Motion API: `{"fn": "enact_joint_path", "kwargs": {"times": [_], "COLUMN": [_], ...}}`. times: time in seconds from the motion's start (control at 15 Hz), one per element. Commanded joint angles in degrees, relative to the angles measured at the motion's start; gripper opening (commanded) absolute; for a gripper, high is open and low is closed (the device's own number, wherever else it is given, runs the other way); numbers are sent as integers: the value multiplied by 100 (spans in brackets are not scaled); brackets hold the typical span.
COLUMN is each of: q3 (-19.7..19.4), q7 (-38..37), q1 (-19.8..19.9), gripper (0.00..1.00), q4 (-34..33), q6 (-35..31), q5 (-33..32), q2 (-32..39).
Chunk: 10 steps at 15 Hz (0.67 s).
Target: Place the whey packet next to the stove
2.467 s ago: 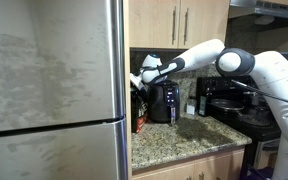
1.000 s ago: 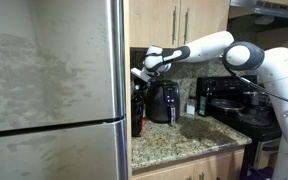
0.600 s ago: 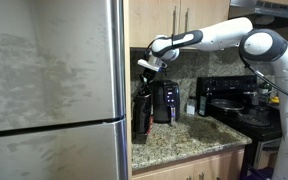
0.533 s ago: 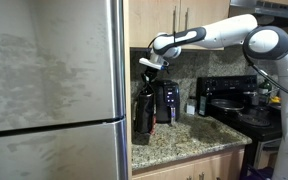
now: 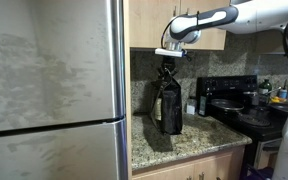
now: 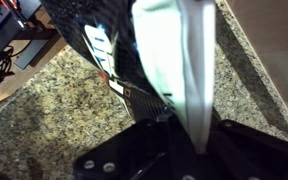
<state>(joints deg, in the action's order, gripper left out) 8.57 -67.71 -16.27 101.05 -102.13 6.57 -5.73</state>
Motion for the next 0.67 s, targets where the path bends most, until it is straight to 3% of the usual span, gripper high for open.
{"fn": "enact_joint_path", "kwargs": {"times": [0.0, 0.6], "q3": [30, -483], "q7": [-396, -1335], "q1": [410, 1802], "gripper": [0, 0], "q4": [645, 1440], "q6": [430, 1390], "q5": [176, -172], "q2": [-1187, -3128]}}
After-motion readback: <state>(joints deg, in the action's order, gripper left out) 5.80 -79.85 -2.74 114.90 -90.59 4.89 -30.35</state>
